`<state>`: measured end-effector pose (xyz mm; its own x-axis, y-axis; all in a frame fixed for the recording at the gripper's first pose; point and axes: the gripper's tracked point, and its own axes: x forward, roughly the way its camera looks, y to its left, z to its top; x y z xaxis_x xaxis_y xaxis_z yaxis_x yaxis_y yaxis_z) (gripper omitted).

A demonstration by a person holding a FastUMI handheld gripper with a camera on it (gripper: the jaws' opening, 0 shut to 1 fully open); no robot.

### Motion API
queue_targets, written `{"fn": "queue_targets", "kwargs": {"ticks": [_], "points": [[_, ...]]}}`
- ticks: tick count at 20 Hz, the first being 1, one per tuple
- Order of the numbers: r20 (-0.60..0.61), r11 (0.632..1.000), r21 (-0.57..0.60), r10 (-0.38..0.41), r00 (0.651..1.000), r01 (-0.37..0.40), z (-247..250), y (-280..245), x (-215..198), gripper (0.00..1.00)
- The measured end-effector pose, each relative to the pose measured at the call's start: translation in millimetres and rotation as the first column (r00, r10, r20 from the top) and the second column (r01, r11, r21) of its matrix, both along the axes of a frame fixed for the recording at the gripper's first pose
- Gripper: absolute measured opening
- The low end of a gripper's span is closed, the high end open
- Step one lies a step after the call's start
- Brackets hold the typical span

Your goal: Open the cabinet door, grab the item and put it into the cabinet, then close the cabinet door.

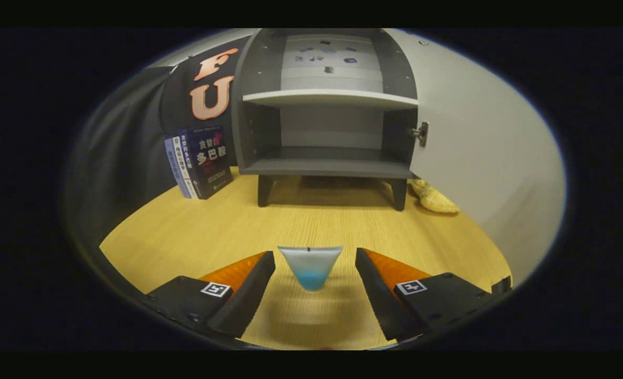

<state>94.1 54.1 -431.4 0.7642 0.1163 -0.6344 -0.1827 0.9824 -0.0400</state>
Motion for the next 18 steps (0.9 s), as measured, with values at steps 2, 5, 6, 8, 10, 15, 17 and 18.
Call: {"fn": "queue_targets", "kwargs": {"ticks": [2, 5, 6, 8, 10, 15, 17, 18], "points": [[-0.042, 1.000, 0.017, -0.017, 0.999, 0.018, -16.9, 2.1, -3.2, 0.99], [-0.034, 0.997, 0.042, -0.062, 0.997, 0.064, -20.6, 3.1, 2.1, 0.81], [-0.022, 0.996, 0.035, -0.078, 0.997, 0.079, -18.3, 1.9, 5.2, 0.67], [-0.047, 0.995, 0.032, -0.088, 0.995, 0.090, -11.7, 3.9, 0.6, 0.59], [-0.043, 0.993, 0.079, -0.085, 0.995, 0.088, 20.1, 14.6, 2.6, 0.55], [0.153, 0.981, 0.177, -0.111, 0.982, 0.083, 155.9, 37.1, 63.4, 0.55], [0.237, 0.975, 0.214, -0.104, 0.966, 0.052, 216.1, 43.3, 94.6, 0.55], [0.271, 0.973, 0.227, -0.105, 0.957, 0.042, 242.3, 45.3, 110.7, 0.55]]}}
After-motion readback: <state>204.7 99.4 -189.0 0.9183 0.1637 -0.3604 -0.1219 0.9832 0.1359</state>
